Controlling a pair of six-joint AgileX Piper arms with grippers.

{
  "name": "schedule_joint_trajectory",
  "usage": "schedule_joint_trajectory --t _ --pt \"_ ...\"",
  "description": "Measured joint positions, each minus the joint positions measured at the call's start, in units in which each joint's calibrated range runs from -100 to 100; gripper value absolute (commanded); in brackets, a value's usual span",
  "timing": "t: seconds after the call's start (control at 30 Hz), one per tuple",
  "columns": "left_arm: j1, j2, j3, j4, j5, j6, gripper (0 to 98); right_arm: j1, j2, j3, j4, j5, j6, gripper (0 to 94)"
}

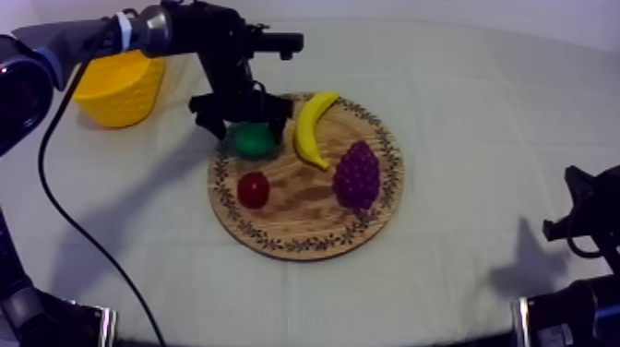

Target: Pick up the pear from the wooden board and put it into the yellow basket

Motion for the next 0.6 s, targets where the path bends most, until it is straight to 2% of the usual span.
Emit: schedule_joint_trajectory --t 0.27,0.43,0.6 --pt "-0.2 0.8 -0.1 0.19 0.2 -0.8 51.4 0.0 0.0 0.0 0.0 0.0 0.0 0.4" --pt "-0.2 0.7 0.5 0.25 0.1 -1.2 44.3 0.0 0.0 0.0 0.0 0.0 0.0 0.4" --pt "0.2 -0.6 1.5 0.25 -0.1 -1.7 41.7 0.0 0.0 0.0 0.0 0.0 0.0 0.4"
